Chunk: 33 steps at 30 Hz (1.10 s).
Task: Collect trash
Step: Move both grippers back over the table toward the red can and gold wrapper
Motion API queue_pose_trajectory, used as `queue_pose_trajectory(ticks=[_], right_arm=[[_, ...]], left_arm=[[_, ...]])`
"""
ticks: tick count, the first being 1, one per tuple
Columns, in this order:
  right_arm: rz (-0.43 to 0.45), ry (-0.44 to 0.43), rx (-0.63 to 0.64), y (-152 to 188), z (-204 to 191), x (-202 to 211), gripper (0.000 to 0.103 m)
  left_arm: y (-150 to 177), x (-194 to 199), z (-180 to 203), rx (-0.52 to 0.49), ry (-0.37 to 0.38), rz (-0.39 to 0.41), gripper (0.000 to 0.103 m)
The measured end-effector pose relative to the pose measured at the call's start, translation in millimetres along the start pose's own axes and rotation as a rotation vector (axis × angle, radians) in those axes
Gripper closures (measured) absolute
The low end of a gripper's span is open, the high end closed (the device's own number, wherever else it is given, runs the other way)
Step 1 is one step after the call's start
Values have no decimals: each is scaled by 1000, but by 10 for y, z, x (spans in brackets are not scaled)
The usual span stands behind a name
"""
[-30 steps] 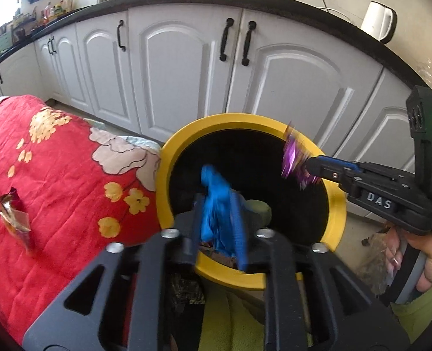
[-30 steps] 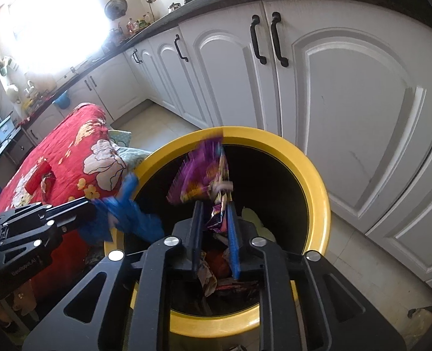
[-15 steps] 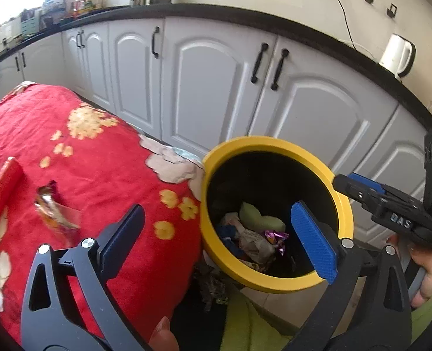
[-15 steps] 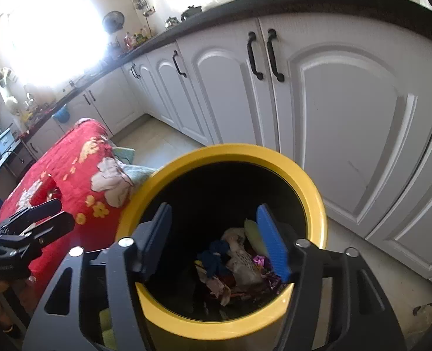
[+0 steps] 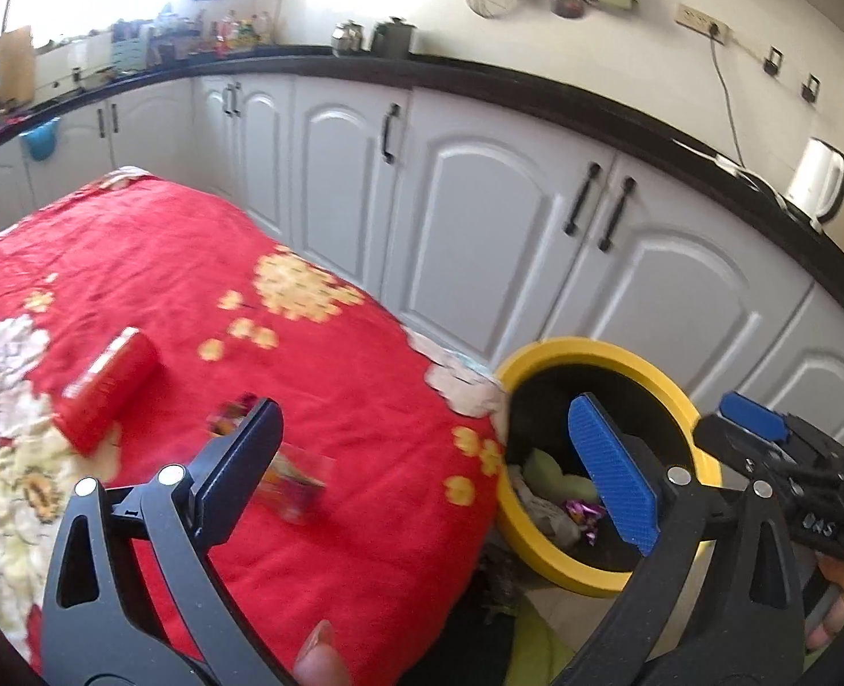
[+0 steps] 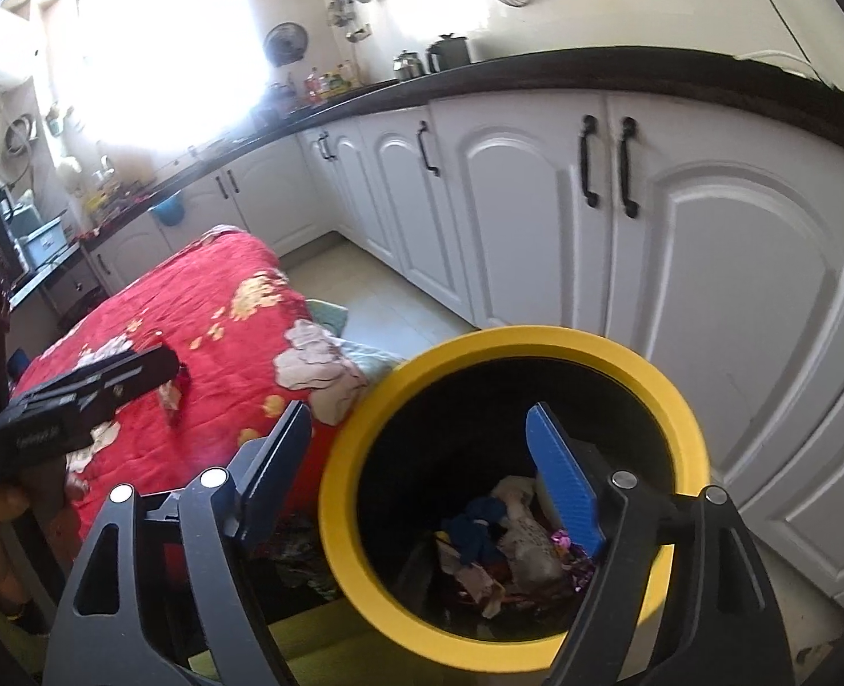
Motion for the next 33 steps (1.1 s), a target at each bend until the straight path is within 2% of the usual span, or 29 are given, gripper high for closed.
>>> queue_pose_trajectory(ticks=[8, 19, 28, 33], right_arm=[[-16, -49, 59, -12, -392, -88, 25], [-53, -143, 146, -20, -1045, -295, 24], [-122, -217, 247, 102, -1624, -632, 24], [-163, -241, 288, 183, -1860, -870, 24]], left_arm=[[-122, 90, -463, 80, -61, 37, 11], [-232, 237, -1070, 122, -181, 88, 11], [-152, 259, -1695, 218, -253, 61, 11], [-44, 217, -1930, 263, -264, 39, 11]])
Point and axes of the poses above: each gripper's, at about its wrist camera, not at the fingertips, and x roughly against the way its jaws point, z to its right, y to its underside, the point moved 10 cm from there along -x, roughly the way its jaws point, and after that the axes turned 6 degrees about z, right-handed, at the moved point
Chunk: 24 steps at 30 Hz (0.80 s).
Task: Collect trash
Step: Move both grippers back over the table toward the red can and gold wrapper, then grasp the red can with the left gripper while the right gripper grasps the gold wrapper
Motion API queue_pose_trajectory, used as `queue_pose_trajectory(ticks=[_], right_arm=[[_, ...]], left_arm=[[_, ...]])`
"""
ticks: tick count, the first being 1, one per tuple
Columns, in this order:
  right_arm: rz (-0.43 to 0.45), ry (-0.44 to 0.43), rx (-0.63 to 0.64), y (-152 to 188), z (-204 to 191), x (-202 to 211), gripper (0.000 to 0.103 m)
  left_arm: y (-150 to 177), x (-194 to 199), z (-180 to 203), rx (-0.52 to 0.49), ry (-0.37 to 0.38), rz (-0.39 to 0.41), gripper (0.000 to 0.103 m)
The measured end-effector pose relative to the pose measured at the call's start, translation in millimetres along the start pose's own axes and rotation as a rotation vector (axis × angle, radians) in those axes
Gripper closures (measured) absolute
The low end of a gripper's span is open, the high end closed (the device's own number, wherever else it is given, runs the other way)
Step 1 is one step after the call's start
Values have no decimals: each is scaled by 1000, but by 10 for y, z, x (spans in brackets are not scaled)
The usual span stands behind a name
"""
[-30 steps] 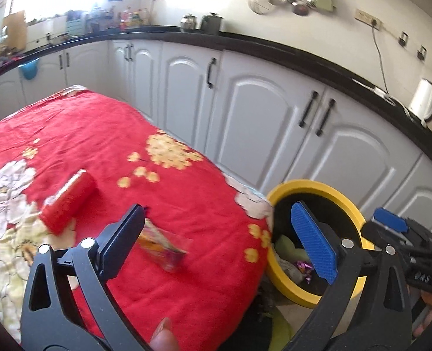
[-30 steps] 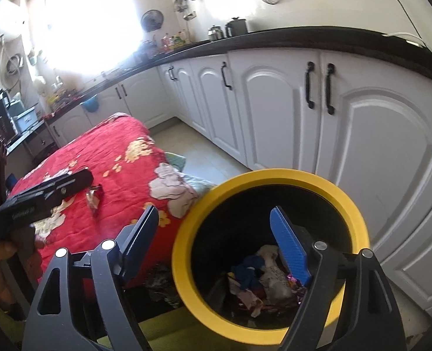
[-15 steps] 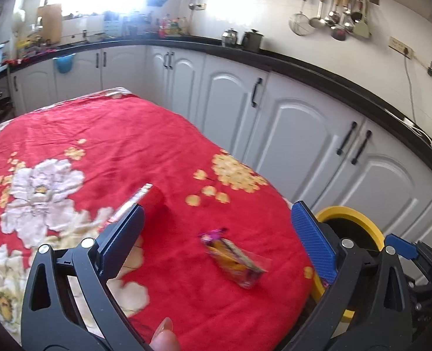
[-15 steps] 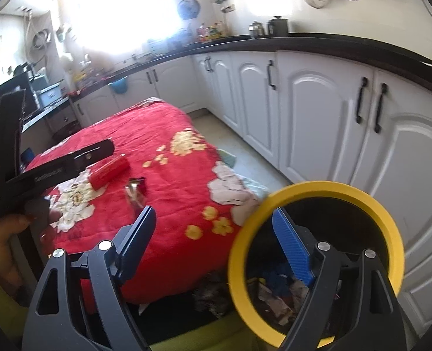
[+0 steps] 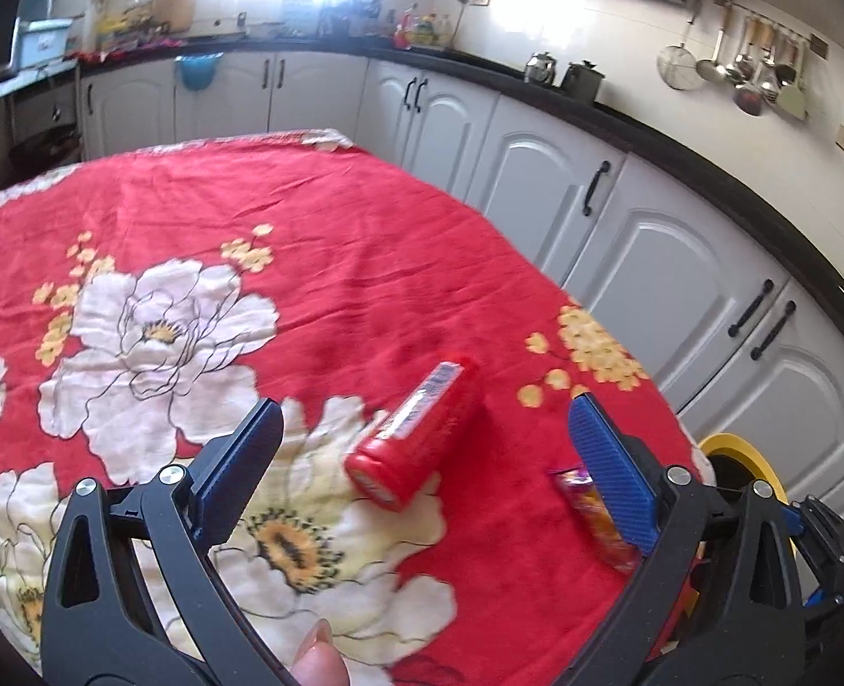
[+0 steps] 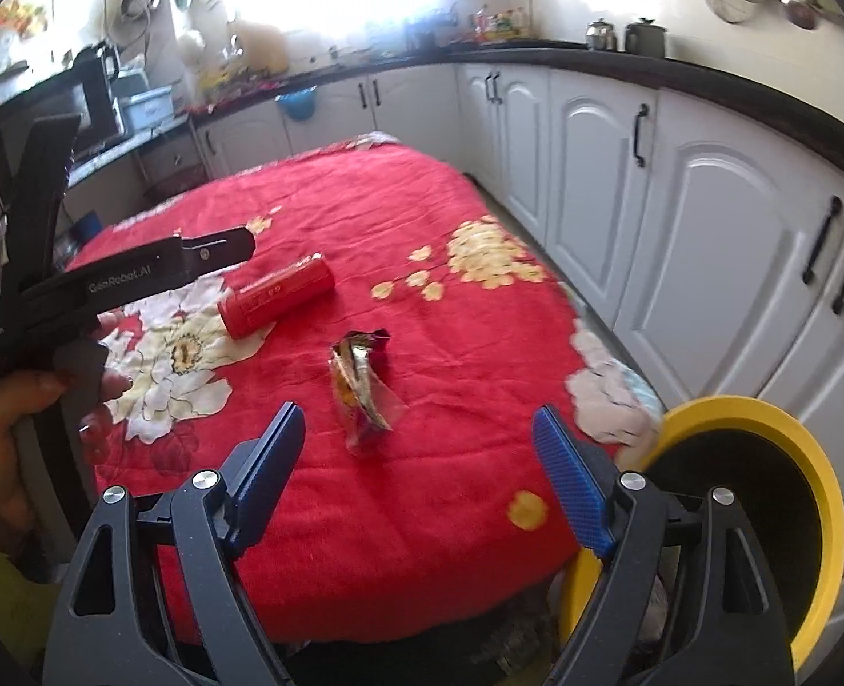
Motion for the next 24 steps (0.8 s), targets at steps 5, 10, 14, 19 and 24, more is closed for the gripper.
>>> queue_pose_trajectory(ticks=[5, 10, 14, 19, 24], right_arm=[[-58, -37, 2, 35, -77, -279, 31], [-120, -69, -21, 139, -96, -484, 58], [-110, -71, -37, 161, -49, -474, 78], [-102, -89, -93, 206, 24, -421, 92], [-86, -88, -111, 251, 38, -330, 93]], left_arm=[[87, -150, -110, 19, 10, -36, 15], [167, -301, -116, 9, 19, -69, 24], [233, -407, -93, 7, 32, -105, 30], [290, -454, -41, -10, 46, -133, 45], [324, -471, 8, -35, 53, -146, 61]])
Point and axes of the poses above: each gripper's, at about its wrist camera, not at the fingertips, and x roughly against the way its jaws point, z to its right, y to its underside, the point moved 10 cm from there along -x, roughly the way its jaws point, and after that the axes turned 6 degrees about z, right-handed, at the moved point
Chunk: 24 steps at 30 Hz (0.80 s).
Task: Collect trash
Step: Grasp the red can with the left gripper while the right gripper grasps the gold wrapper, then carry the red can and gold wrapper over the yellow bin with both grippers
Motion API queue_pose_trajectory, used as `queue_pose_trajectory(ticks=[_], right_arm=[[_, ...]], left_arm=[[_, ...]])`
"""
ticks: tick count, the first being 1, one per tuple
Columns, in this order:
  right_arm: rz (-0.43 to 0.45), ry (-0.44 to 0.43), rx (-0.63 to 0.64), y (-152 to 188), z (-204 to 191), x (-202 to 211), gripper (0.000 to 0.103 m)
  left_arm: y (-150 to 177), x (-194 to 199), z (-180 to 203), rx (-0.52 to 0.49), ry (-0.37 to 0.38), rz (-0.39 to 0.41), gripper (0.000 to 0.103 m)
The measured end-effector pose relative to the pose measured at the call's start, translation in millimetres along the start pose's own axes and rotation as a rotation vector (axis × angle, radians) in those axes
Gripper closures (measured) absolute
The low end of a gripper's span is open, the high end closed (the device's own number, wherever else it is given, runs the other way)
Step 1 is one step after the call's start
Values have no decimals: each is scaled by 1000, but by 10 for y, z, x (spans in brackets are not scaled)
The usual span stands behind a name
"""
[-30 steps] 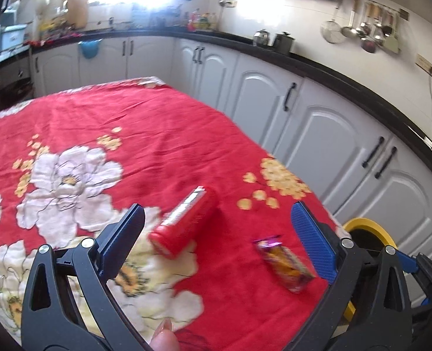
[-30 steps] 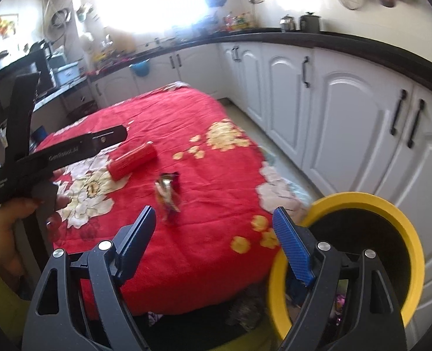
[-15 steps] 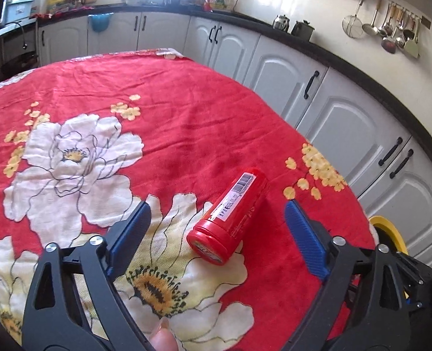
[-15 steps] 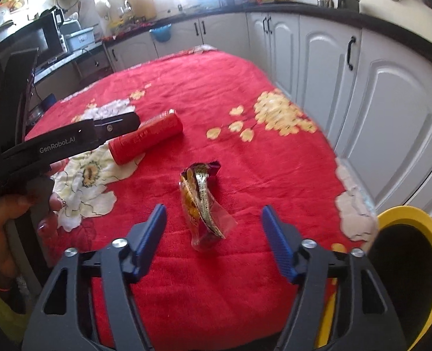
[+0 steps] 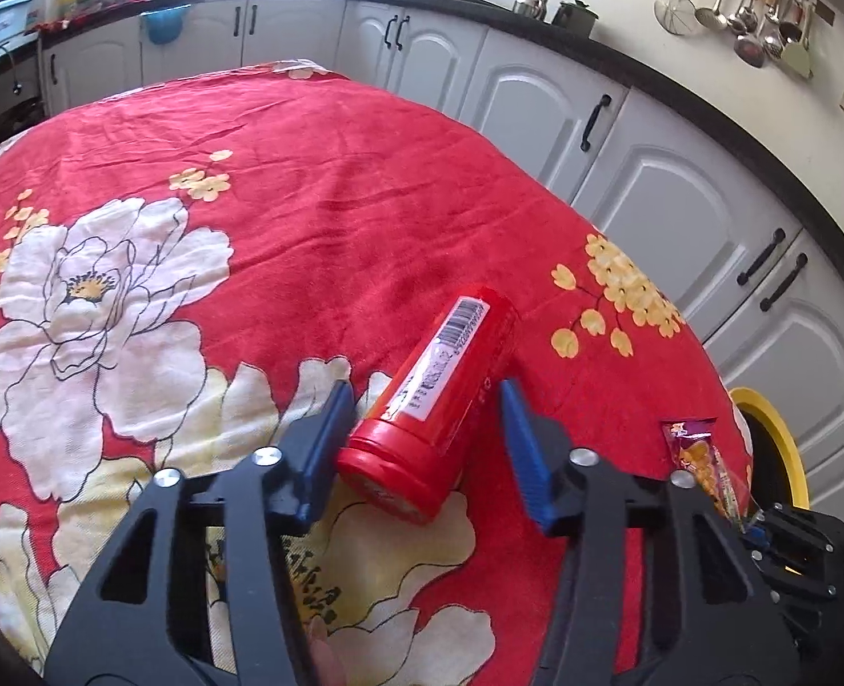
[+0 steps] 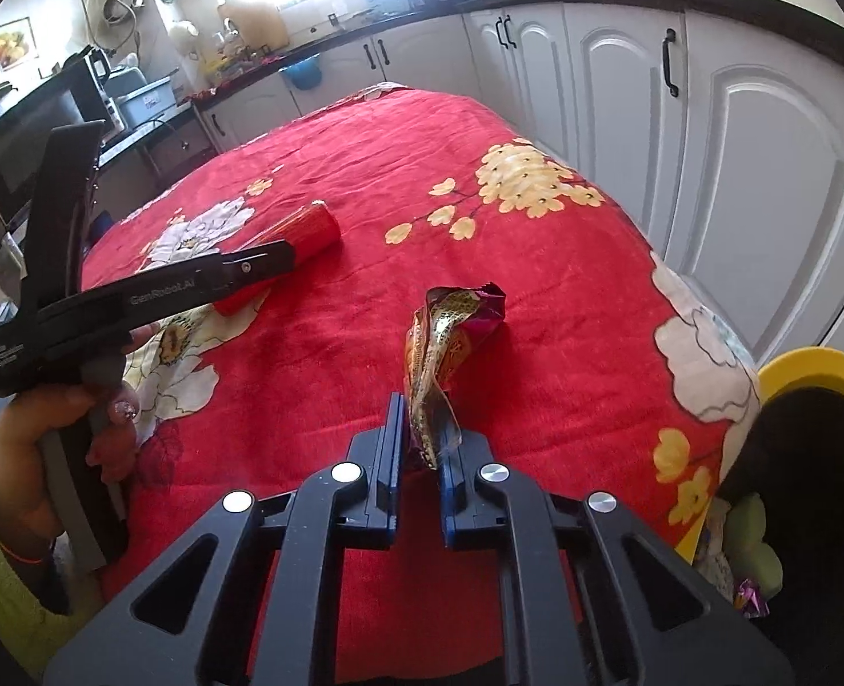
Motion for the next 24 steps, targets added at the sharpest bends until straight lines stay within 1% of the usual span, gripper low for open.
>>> queue_pose_trajectory(ticks=[9, 10, 16, 20, 24], right_arm=[[17, 5, -21, 60, 41, 138, 93], [19, 5, -24, 58, 53, 150, 93], [41, 10, -45, 54, 117, 275, 93], [60, 17, -61, 36, 205, 387, 93], [82, 28, -77, 21, 299, 513, 93]], left_arm=[[75, 42, 111, -61, 6, -14, 75], [85, 55, 138, -74, 3, -13, 79], [139, 133, 313, -113, 17, -5, 79], [192, 178, 457, -111, 57, -10, 79], [223, 226, 644, -139, 83, -3, 79]])
Point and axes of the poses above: each gripper's, at about its wrist camera, not at the fingertips, and x roughly against the way its jaws point, z to its right, y to its underside, the point moved 10 cm from there along -x, roughly the way its jaws point, and after that the axes turned 6 degrees about z, right-handed, at the moved point
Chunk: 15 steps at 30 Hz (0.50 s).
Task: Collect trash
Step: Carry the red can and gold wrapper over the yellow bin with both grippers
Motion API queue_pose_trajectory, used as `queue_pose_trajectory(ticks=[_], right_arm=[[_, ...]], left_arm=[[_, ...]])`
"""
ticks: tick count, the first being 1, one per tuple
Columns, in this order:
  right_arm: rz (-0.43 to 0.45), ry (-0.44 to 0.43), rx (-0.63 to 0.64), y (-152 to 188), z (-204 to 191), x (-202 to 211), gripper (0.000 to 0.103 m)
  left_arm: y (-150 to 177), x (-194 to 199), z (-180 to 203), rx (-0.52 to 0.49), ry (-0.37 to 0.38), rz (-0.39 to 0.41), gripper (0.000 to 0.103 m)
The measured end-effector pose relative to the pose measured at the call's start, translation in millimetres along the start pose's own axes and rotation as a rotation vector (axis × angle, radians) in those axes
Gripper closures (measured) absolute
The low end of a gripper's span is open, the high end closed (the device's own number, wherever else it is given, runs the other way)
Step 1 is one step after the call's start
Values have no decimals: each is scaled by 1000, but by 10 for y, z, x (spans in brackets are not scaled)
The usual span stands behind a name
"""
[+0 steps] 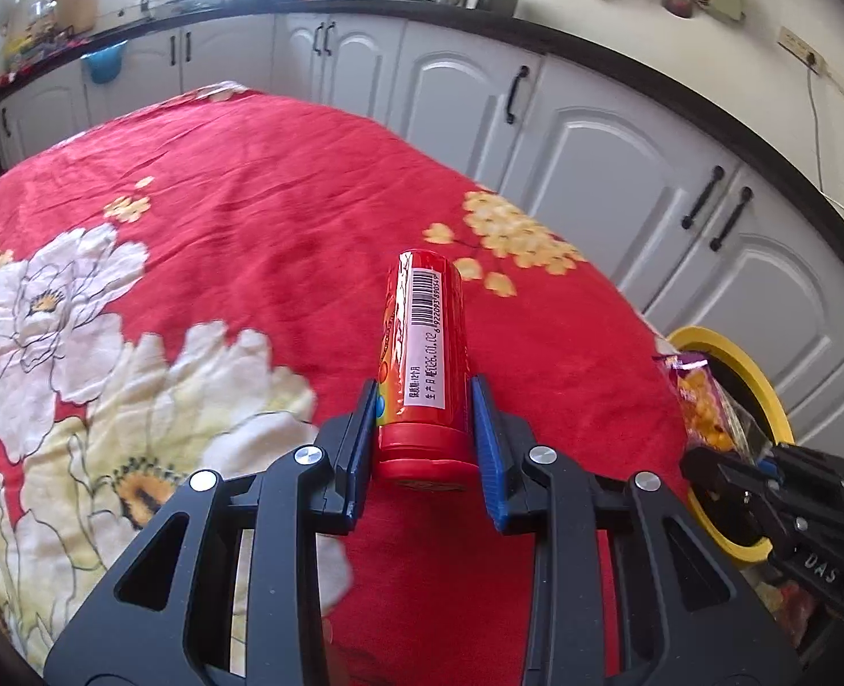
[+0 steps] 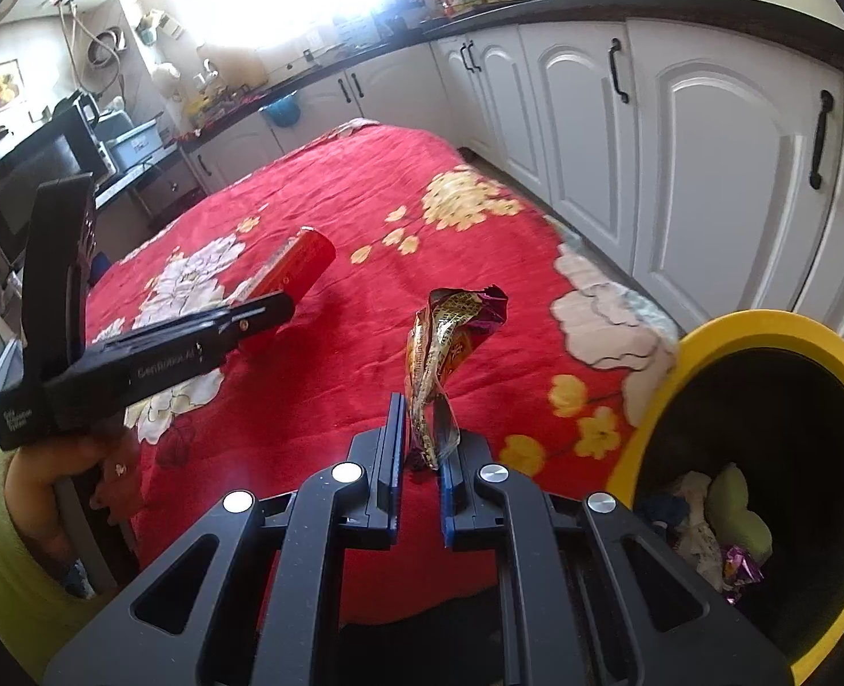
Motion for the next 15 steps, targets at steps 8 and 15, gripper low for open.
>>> queue_pose_trajectory(ticks=[8, 15], right_arm=[[40, 31, -18, -47, 205, 256, 93], [66, 70, -37, -7, 443, 488, 93]], left_arm=[[24, 88, 442, -42, 74, 9, 79], [30, 199, 841, -87, 133, 30, 79]])
Point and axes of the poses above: each gripper's, at about its wrist camera, not at the fingertips, and x roughly against the way its jaws point, z to its right, y to its underside, the point moved 10 cm from there along -x, roughly the way its jaws point, and after that the axes turned 6 degrees about z, right-handed, at the moved point
